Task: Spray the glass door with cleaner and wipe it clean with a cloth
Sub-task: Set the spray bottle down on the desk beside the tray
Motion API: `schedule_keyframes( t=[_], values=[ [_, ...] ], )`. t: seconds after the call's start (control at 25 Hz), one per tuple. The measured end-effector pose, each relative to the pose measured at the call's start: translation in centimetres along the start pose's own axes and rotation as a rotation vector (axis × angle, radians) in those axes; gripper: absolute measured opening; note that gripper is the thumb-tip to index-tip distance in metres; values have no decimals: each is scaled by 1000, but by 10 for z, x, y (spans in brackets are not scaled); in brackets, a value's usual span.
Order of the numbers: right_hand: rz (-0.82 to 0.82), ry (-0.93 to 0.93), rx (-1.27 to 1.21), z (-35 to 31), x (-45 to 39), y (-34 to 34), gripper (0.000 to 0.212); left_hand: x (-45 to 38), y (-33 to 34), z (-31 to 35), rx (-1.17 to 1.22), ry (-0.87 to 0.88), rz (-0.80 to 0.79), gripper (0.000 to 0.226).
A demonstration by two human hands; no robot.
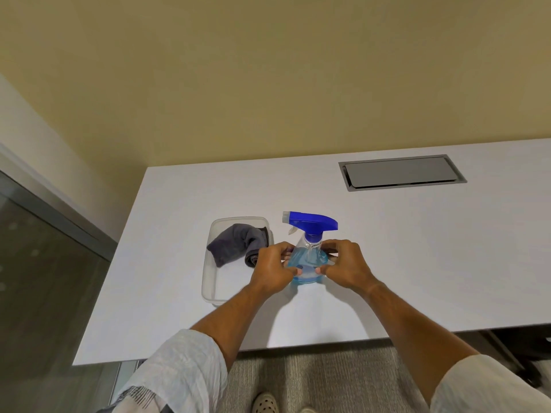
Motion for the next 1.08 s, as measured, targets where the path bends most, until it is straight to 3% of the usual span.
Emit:
schedule_keyframes(
  t=[0.36,0.64,0.84,1.08],
  values=[
    [-62,-36,7,7,-2,3,51,7,6,5,-49,7,0,56],
    [98,-136,355,14,37,14,95,48,1,8,-554,98,58,93],
    [209,-131,424,11,71,26,102,78,-13,-5,-781,110,132,107],
    [234,-102,469,3,104,44,104,111,-38,-25,-805,130,203,111]
  ],
)
Point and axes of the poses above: each hand's wrist, its own x-axis away from the middle knuckle, its own y-axis out of the palm, z = x × y, the point moved 7 cm from there along -x, towards the middle knuckle, and after that the axes turned 2 degrees about -x, right-handed, at the moved point
